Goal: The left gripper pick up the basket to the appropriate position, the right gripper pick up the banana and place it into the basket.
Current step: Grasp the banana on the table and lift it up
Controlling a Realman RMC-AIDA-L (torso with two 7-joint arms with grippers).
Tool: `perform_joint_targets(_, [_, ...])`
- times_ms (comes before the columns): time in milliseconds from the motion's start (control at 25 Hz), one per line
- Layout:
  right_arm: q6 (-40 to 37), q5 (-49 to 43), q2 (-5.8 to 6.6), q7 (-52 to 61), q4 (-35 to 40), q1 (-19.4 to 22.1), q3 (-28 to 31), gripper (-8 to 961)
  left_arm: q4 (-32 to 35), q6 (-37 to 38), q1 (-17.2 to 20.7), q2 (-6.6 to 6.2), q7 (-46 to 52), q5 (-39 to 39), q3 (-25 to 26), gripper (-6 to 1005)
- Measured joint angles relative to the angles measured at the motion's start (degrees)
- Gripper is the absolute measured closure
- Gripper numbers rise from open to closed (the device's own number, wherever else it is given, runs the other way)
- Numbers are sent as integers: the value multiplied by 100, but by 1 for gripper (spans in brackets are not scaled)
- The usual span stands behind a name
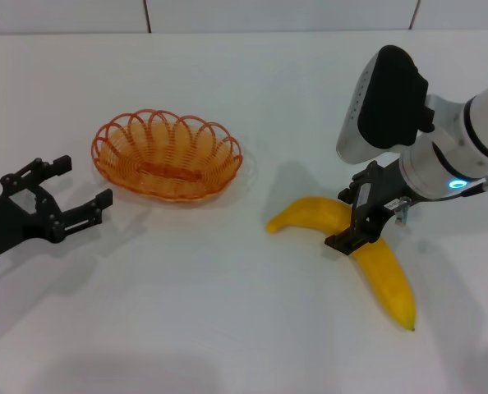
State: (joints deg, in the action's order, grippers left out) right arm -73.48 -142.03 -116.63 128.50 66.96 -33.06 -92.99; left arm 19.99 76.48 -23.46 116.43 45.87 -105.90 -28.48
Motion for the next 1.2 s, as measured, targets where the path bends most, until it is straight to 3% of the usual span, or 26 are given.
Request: perform_joint_targets(1200, [-70, 0, 10, 273, -67, -107, 46, 184, -4, -11, 38, -7, 33, -132, 0, 106])
